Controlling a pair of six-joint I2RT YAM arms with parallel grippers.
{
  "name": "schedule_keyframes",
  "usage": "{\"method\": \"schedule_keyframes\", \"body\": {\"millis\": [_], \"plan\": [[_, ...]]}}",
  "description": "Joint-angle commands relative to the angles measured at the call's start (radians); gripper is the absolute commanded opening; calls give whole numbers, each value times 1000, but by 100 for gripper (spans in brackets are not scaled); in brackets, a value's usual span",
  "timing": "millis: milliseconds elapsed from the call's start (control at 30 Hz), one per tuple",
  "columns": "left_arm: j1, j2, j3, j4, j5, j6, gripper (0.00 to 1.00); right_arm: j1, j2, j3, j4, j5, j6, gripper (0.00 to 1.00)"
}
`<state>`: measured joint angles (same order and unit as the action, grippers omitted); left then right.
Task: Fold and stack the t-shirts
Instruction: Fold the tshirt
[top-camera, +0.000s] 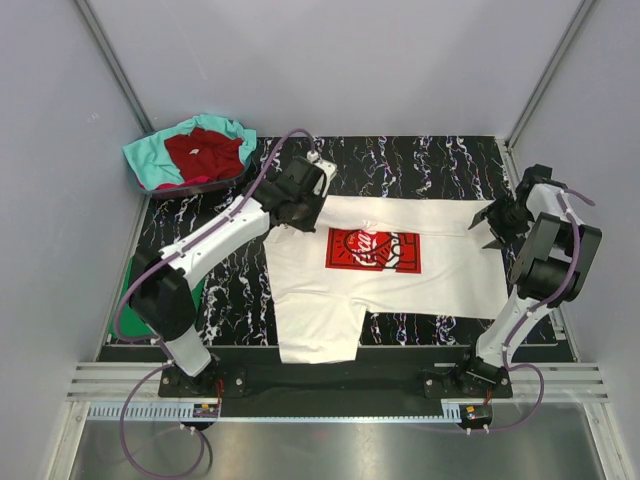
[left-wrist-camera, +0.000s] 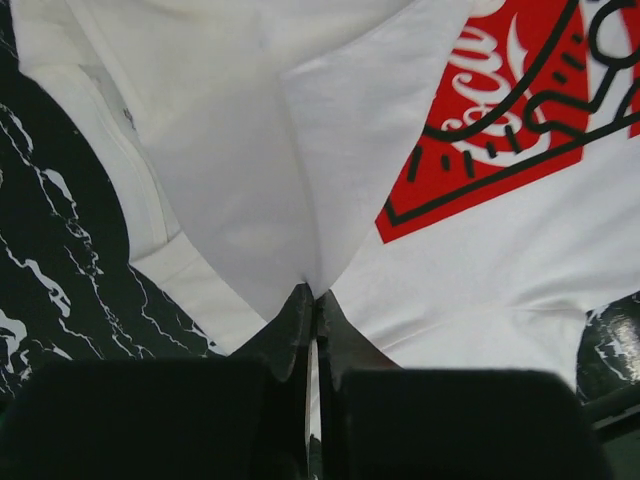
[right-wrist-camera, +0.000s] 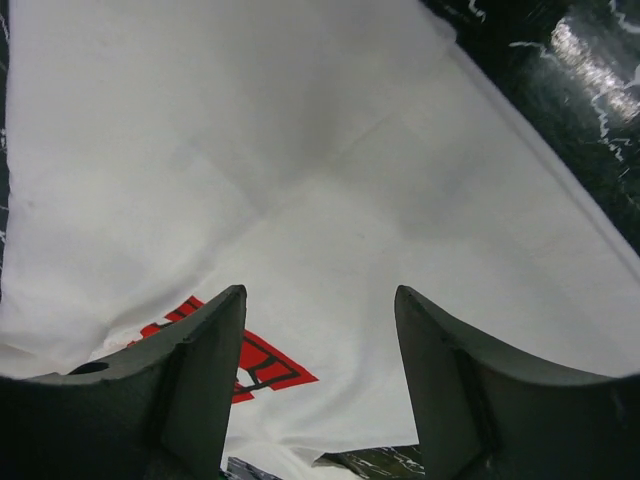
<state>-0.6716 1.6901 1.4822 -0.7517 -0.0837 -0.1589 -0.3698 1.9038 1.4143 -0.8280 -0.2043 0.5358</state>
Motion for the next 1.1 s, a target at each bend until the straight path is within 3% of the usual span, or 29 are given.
{"method": "schedule_keyframes", "body": {"millis": [0,167,500,800,1067], "plan": [[-9,-32,81,-49,18,-11,0,-26,44,76,4,-1,15,68],[-11,-52,110,-60,71,-8,0,-53,130,185,-34,87,-10,65],[-19,-56,124,-74,114,-21,0,-96,190,232,-30,135,-46,57],[-20,-58,156,-123,104,-36,0,-116,227,267,-2,123,-99,54],[-20,-64,196,-173,104,-47,0,-123,251,279,9,111,-109,46]]}}
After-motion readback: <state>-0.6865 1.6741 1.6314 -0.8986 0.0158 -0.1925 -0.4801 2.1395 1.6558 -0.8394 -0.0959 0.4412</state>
